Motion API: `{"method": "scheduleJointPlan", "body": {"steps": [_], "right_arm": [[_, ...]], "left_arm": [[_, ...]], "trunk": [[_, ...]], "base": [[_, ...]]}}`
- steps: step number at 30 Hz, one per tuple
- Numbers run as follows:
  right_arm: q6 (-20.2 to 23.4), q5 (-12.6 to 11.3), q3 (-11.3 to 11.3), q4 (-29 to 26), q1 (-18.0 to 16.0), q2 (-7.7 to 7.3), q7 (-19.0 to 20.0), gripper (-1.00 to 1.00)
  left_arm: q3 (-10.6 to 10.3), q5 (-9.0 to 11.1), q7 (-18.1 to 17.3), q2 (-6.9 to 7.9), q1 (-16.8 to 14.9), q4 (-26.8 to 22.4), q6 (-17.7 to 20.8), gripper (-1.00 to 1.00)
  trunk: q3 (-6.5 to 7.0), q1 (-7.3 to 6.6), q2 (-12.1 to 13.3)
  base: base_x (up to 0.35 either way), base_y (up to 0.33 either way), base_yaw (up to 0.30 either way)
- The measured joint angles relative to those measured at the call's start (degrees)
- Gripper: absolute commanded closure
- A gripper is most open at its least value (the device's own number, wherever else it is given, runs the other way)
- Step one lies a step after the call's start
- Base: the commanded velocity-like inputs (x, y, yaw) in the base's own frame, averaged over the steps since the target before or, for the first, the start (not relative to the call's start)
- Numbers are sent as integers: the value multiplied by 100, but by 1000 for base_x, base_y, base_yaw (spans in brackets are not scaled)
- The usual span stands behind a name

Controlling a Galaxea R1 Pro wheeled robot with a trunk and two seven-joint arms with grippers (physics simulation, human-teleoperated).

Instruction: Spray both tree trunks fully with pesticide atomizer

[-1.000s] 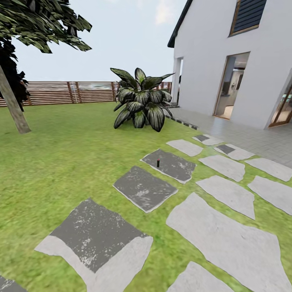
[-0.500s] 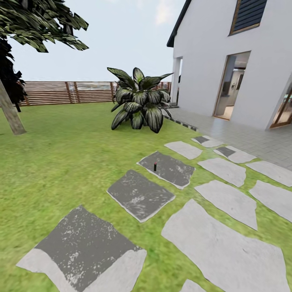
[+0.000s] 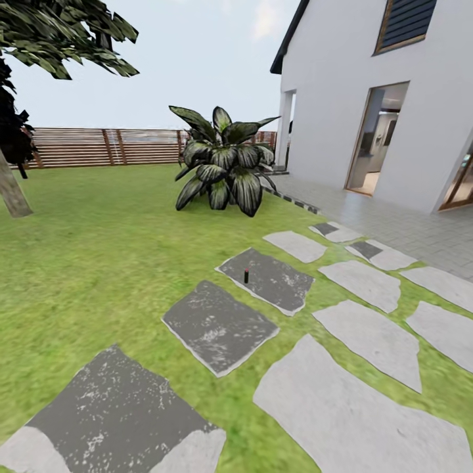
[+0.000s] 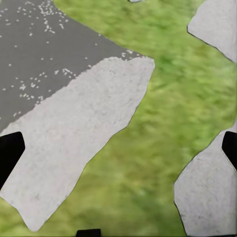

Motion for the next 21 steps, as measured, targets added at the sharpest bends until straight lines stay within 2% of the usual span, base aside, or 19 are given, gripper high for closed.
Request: {"method": "scheduleJointPlan", "body": {"steps": [21], "right_arm": [[0, 0, 0, 0, -1, 0, 0, -100]], "left_arm": [[0, 0, 0, 1, 0, 0, -2, -100]], "trunk": [[0, 0, 0]], "base": [[309, -165, 0]]}}
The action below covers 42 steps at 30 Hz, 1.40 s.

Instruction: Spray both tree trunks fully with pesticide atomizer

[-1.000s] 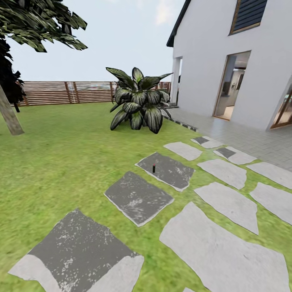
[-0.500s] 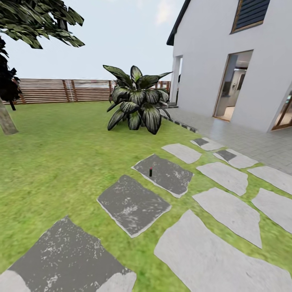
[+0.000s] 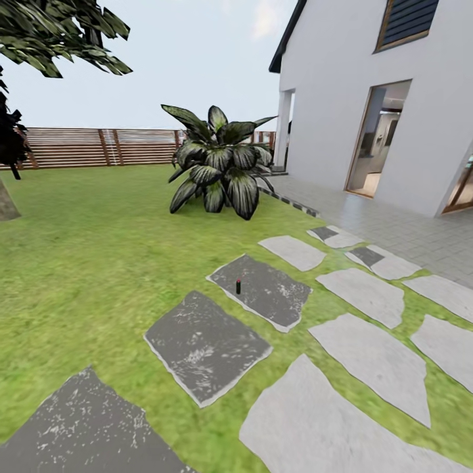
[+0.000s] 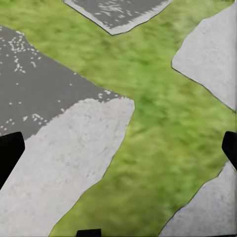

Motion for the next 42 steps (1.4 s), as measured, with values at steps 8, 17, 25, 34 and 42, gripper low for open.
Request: {"method": "scheduleJointPlan", "body": {"steps": [8, 17, 25, 34, 42], "right_arm": [[0, -5, 0, 0, 2, 0, 0, -100], [-1, -2, 0, 0, 1, 0, 0, -100], [-5, 0, 0, 0, 0, -4, 0, -100], [-3, 0, 0, 0, 0, -9, 0, -100], [-8, 0, 0, 0, 0, -9, 0, -100]], "left_arm": [[0, 0, 0, -1, 0, 0, 0, -100], [0, 0, 1, -2, 0, 0, 0, -100], [0, 0, 0, -2, 0, 0, 1, -100], [0, 0, 1, 0, 0, 0, 0, -100], [0, 0, 0, 0, 2, 0, -1, -100]], "trunk": [[0, 0, 0], [0, 0, 0], [0, 48, 1], [0, 0, 0], [0, 0, 0]], "base": [[309, -164, 0], [309, -166, 0], [309, -174, 0], [308, -175, 0], [308, -175, 0]]}}
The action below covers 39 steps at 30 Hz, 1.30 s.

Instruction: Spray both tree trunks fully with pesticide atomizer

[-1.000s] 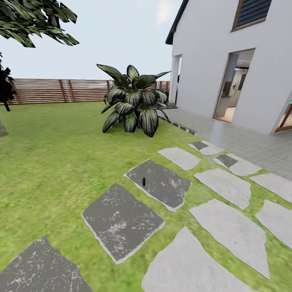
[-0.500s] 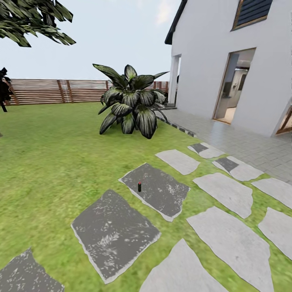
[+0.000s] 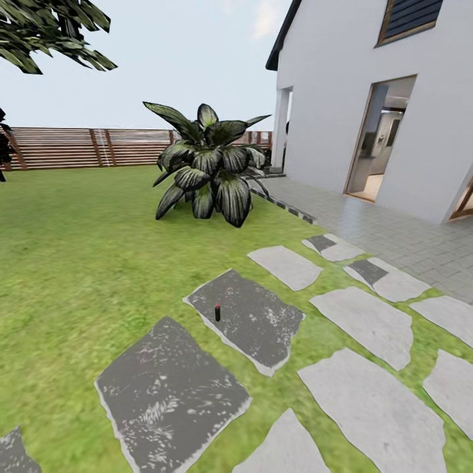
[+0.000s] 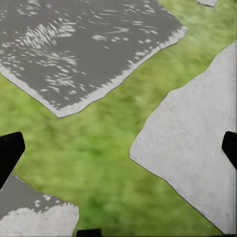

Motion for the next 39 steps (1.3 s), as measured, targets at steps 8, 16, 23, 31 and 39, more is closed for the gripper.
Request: {"method": "scheduleJointPlan", "body": {"steps": [8, 16, 23, 31, 39], "right_arm": [[0, 0, 0, 0, 1, -2, 0, -100], [0, 11, 0, -5, 3, -15, 0, -100], [0, 16, 0, -8, 4, -17, 0, -100], [0, 18, 0, -9, 2, -18, 0, -100], [0, 25, 9, -9, 3, -18, 0, -100]], "left_arm": [[7, 0, 0, 2, -2, 8, 1, -100], [17, 0, 0, 18, -2, 37, -1, -100], [17, 0, 2, 19, -2, 43, -4, -100], [17, 0, 1, 19, -2, 44, -6, -100], [18, 0, 1, 20, -2, 44, -6, -100]], "trunk": [[0, 0, 0], [0, 0, 0], [0, 0, 0], [0, 0, 0], [0, 0, 0]], "base": [[308, -175, 0], [308, -175, 0], [308, -175, 0], [306, -175, 0], [305, -176, 0]]}}
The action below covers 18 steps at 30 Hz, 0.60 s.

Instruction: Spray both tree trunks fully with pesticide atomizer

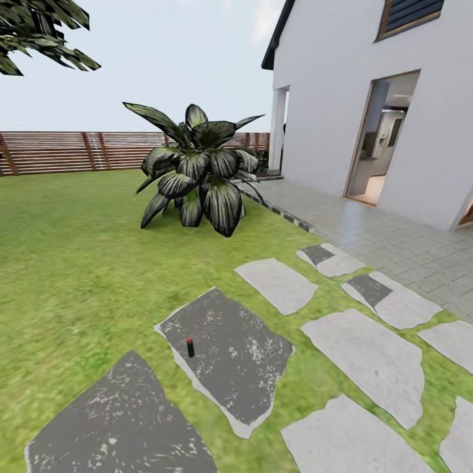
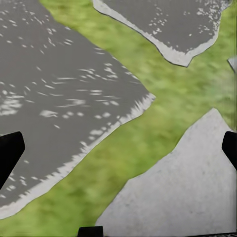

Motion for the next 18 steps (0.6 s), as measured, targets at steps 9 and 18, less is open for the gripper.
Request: {"method": "scheduleJointPlan", "body": {"steps": [9, 18], "right_arm": [[0, -5, 0, 1, 3, 2, 0, -100], [1, -15, 0, 1, -2, 0, 0, -100]], "left_arm": [[0, 0, -1, 0, 5, -15, 0, -100], [0, 0, -1, 0, 0, -17, 0, -100]], "trunk": [[13, -6, -3], [0, 0, 0]], "base": [[305, -177, 0], [296, -185, 0]]}}
